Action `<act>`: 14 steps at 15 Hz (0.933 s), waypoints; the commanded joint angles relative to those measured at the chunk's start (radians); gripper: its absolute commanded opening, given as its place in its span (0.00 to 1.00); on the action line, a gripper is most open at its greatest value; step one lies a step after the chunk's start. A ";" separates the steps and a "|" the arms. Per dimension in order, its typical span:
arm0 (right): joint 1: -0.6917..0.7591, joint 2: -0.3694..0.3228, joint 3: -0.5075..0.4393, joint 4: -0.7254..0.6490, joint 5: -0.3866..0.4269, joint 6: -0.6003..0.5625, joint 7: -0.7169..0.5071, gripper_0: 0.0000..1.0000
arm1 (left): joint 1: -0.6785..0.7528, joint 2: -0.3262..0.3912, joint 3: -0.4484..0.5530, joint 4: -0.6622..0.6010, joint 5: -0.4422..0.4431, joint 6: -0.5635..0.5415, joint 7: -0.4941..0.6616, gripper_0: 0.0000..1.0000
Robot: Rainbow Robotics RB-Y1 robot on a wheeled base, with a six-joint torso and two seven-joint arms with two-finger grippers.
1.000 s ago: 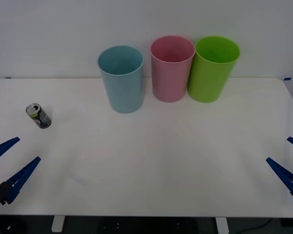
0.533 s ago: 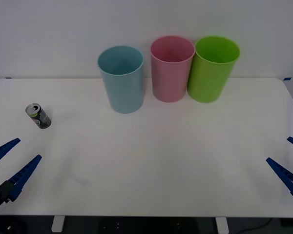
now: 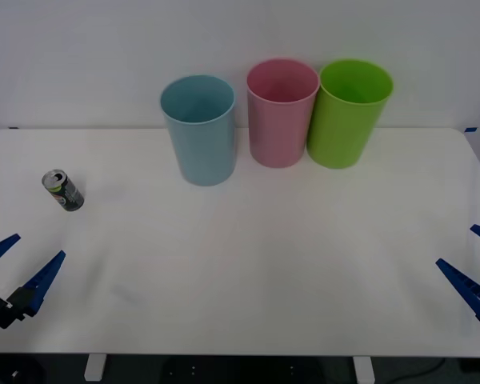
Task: Grasp the object on the table and drop it into the matching bin: aluminum can to the light blue bin, PET bottle to the pink bin.
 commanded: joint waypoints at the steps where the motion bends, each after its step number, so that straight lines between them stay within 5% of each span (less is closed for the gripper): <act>1: 0.000 0.000 0.000 0.000 0.000 0.000 0.000 1.00 | 0.000 0.000 -0.018 0.004 -0.032 0.087 -0.003 1.00; 14: 0.000 0.000 0.000 0.000 0.000 0.000 0.000 1.00 | -0.100 -0.002 -0.089 0.165 0.035 0.385 -0.047 1.00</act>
